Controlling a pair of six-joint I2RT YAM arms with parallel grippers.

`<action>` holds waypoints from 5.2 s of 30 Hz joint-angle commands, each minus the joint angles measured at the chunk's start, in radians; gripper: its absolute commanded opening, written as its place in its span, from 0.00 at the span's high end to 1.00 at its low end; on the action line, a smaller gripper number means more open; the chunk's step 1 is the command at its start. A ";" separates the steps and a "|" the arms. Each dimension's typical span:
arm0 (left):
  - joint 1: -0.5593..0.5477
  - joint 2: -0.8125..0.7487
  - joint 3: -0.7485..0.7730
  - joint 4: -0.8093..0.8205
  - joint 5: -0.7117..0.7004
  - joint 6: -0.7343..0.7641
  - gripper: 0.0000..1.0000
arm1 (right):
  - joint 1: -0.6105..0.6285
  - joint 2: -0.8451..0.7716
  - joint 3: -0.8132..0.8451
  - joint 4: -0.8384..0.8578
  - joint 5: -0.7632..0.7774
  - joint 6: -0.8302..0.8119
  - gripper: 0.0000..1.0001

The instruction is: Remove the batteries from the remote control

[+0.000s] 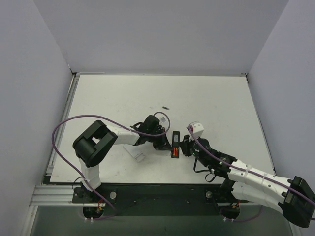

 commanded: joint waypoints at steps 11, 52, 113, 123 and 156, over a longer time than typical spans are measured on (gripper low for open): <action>-0.022 0.030 -0.053 0.008 -0.044 -0.018 1.00 | 0.210 0.151 0.024 -0.011 0.239 -0.032 1.00; -0.018 0.060 -0.099 0.047 -0.042 -0.056 1.00 | 0.268 -0.185 -0.304 0.052 0.272 0.253 1.00; 0.015 -0.120 0.097 -0.226 -0.108 0.031 0.82 | 0.055 -0.298 0.024 -0.230 0.140 0.066 1.00; 0.009 -0.043 0.168 -0.169 -0.067 0.056 0.69 | -0.011 -0.208 0.142 -0.345 0.062 -0.129 1.00; -0.023 0.092 0.197 -0.160 -0.054 0.054 0.92 | -0.215 -0.105 0.089 -0.210 -0.248 -0.132 1.00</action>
